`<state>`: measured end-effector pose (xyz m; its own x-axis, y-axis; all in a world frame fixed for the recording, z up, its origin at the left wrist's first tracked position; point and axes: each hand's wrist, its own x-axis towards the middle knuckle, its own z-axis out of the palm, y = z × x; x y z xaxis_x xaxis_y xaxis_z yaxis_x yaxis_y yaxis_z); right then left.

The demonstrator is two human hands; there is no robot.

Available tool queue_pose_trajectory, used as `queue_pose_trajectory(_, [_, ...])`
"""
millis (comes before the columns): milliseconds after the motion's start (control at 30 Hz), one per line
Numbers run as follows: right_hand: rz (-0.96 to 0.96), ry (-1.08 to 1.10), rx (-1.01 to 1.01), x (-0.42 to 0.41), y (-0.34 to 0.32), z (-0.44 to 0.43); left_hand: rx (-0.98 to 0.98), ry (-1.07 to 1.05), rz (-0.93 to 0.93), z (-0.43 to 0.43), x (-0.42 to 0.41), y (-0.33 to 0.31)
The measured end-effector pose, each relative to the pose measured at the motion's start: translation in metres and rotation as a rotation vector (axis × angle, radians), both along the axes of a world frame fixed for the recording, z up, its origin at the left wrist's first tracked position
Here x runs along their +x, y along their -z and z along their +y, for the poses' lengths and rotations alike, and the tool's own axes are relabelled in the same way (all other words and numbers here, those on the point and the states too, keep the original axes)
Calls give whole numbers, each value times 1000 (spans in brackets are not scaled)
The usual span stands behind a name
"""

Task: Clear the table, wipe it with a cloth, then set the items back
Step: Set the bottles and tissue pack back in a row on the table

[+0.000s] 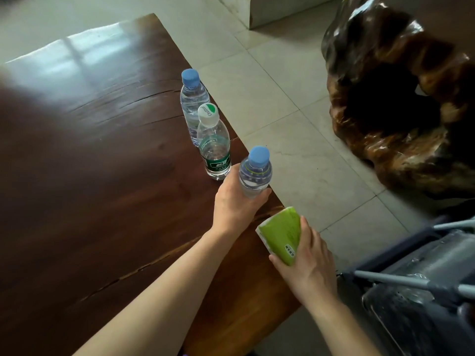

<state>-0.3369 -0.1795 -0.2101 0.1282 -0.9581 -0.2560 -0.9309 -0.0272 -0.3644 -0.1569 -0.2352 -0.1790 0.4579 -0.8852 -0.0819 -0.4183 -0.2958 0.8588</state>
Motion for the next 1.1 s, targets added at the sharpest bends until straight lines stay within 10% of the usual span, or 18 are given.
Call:
queue_pose_trajectory(433, [-80, -52, 14, 13, -15, -12, -103, -55, -87, 76, 51, -15])
queue_pose_trajectory(1100, [-147, -909, -176, 201, -45, -72, -63, -610, -157, 184, 229, -18])
